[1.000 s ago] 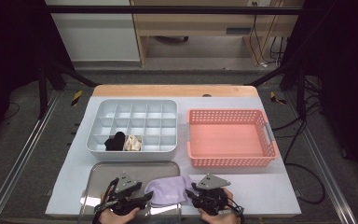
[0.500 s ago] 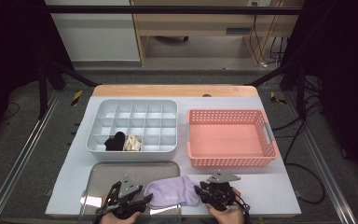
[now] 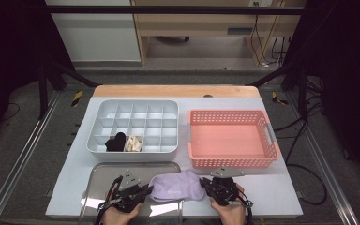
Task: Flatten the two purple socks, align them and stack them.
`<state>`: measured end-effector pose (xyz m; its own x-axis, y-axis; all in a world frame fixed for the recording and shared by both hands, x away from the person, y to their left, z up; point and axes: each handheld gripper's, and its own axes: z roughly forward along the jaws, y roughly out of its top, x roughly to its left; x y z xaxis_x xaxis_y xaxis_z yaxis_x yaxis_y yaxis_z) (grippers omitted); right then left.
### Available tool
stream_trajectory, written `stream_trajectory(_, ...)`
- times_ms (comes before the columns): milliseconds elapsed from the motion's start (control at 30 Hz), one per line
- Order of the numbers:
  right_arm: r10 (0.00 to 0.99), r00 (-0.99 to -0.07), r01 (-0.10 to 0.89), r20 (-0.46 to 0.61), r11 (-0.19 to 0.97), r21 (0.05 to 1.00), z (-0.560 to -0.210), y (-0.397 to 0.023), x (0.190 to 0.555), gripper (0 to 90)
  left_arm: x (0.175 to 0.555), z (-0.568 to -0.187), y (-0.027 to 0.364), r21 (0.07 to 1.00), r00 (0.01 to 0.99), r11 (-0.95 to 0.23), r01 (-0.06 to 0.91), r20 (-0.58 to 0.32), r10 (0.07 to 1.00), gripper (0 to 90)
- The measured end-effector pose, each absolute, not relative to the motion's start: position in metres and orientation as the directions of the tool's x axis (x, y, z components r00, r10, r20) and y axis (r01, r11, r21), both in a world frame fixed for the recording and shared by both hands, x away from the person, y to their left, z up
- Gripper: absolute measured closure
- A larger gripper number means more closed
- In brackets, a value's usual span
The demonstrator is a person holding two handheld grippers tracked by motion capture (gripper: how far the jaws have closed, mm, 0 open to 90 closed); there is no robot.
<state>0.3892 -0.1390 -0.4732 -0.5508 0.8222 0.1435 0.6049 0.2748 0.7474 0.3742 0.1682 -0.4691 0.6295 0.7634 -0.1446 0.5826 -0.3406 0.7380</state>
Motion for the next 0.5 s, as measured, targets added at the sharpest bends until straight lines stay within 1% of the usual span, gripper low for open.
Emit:
stream_trajectory(67,0.826,-0.547,0.616,0.139,0.284,0.735,-0.477,-0.138,0.392,84.8,0.374,-0.474,0.167,0.728,0.635,-0.352,0.589,-0.147,0.758,83.8)
stream_trajectory(100,0.824,-0.551,0.611,0.132,0.291,0.736,-0.478,-0.138,0.392,83.0,0.373,-0.475,0.167,0.731,0.635,-0.350,0.586,-0.146,0.758,81.7)
stream_trajectory(167,0.823,-0.551,0.611,0.138,0.285,0.738,-0.479,-0.138,0.392,77.7,0.372,-0.473,0.168,0.741,0.638,-0.354,0.571,-0.130,0.759,71.8)
stream_trajectory(233,0.819,-0.554,0.598,0.149,0.267,0.756,-0.477,-0.140,0.391,72.9,0.372,-0.470,0.172,0.760,0.644,-0.337,0.556,-0.138,0.752,63.5)
stream_trajectory(300,0.817,-0.555,0.587,0.158,0.250,0.770,-0.474,-0.143,0.390,70.6,0.372,-0.464,0.177,0.782,0.640,-0.308,0.542,-0.147,0.754,59.8)
stream_trajectory(367,0.814,-0.557,0.579,0.162,0.241,0.779,-0.472,-0.146,0.388,70.5,0.374,-0.459,0.181,0.794,0.635,-0.286,0.536,-0.157,0.756,60.3)
stream_trajectory(467,0.816,-0.556,0.574,0.161,0.236,0.784,-0.470,-0.151,0.385,70.7,0.375,-0.452,0.183,0.811,0.645,-0.272,0.518,-0.161,0.747,65.2)
stream_trajectory(500,0.817,-0.552,0.577,0.166,0.231,0.783,-0.470,-0.153,0.384,70.8,0.375,-0.449,0.183,0.817,0.646,-0.271,0.510,-0.156,0.747,68.2)
